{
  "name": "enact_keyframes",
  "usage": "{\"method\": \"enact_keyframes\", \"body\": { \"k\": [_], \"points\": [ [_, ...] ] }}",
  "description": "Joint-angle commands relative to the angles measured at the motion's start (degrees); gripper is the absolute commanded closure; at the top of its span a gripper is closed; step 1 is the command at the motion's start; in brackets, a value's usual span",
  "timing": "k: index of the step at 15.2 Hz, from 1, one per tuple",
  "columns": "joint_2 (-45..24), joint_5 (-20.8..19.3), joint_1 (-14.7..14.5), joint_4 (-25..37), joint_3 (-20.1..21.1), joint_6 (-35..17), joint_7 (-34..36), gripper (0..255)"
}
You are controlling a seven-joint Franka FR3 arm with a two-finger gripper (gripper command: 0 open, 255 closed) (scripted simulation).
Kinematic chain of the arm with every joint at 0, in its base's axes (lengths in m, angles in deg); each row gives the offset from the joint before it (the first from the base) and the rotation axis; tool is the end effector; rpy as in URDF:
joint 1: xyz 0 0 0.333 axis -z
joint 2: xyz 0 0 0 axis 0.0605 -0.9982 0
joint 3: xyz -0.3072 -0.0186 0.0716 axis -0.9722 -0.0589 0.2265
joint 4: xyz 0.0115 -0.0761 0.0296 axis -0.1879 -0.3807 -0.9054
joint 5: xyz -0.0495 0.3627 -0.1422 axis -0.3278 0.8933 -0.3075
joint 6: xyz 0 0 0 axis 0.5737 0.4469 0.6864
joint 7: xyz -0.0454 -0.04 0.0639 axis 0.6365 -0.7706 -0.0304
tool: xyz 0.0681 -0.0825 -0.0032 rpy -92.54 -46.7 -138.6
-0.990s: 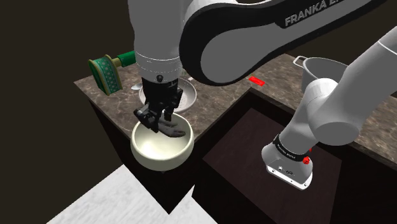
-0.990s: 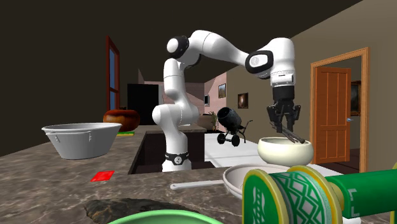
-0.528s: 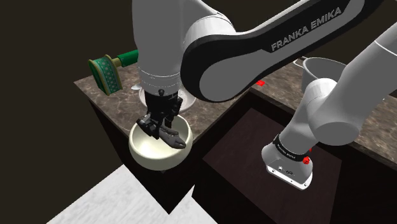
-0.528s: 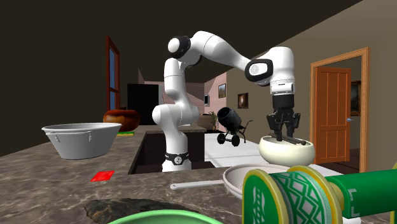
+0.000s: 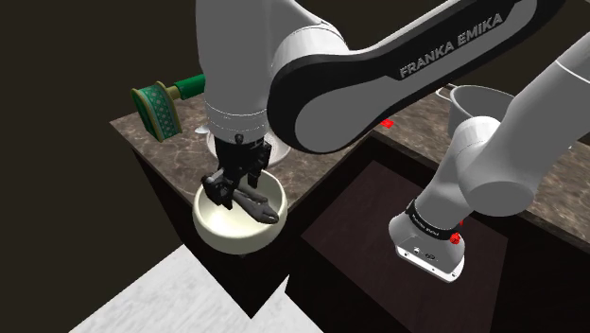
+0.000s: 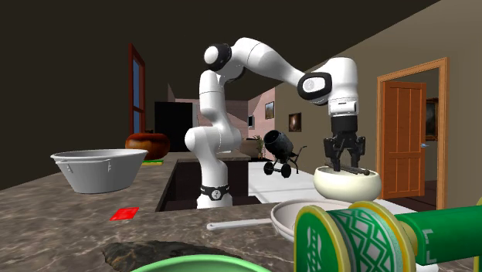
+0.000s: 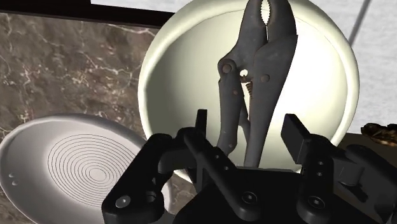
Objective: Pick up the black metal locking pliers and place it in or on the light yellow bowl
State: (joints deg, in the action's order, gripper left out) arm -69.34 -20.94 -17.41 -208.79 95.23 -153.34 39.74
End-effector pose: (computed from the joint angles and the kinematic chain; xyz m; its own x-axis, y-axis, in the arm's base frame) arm 0.3344 0.3767 0.4111 0.9957 0.0891 0.0272 0.0901 -0.9952 -0.0392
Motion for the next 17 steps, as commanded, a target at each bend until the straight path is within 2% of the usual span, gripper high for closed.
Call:
{"method": "enact_keyframes", "body": {
  "k": [1,5,9,17],
  "points": [
    [-0.2,0.0,0.0,0.0,0.0,0.0,0.0,0],
    [0.0,0.1,0.0,-0.3,0.0,-0.1,0.0,0],
    [3.5,1.3,0.0,4.0,-0.8,7.4,-1.1,0],
    [3.5,1.3,0.0,4.0,-0.8,7.4,-1.1,0]
  ]
}}
